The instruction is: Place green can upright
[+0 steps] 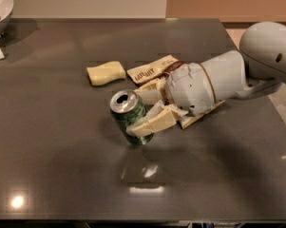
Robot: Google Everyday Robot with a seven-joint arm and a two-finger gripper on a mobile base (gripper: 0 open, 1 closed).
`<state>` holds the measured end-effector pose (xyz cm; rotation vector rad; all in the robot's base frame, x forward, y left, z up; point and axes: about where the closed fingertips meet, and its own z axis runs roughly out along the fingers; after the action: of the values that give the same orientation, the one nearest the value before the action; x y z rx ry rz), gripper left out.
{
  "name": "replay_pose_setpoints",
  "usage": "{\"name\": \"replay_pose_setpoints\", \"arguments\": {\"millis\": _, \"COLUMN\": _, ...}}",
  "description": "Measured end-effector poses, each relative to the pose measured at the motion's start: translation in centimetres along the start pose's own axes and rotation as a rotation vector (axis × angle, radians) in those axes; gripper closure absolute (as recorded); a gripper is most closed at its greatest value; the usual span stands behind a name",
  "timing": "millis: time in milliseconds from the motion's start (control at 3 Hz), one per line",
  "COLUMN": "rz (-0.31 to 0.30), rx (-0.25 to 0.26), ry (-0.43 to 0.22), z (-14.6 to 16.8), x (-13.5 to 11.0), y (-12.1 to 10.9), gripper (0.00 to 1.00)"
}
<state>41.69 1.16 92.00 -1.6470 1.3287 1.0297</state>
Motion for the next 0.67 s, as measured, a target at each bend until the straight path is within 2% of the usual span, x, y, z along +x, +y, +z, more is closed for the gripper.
{"name": "replay_pose_setpoints", "arguments": {"millis": 333, "rz": 0.067, "rx": 0.019, "ry": -0.056, "z": 0.65, "x": 0.69, "y": 0.45, "gripper": 1.00}}
{"name": "replay_pose_setpoints", "arguments": {"millis": 667, "rz": 0.092, "rx": 0.021, "ry": -0.132, "z": 1.08, "x": 1.15, "y": 0.71, "gripper": 1.00}}
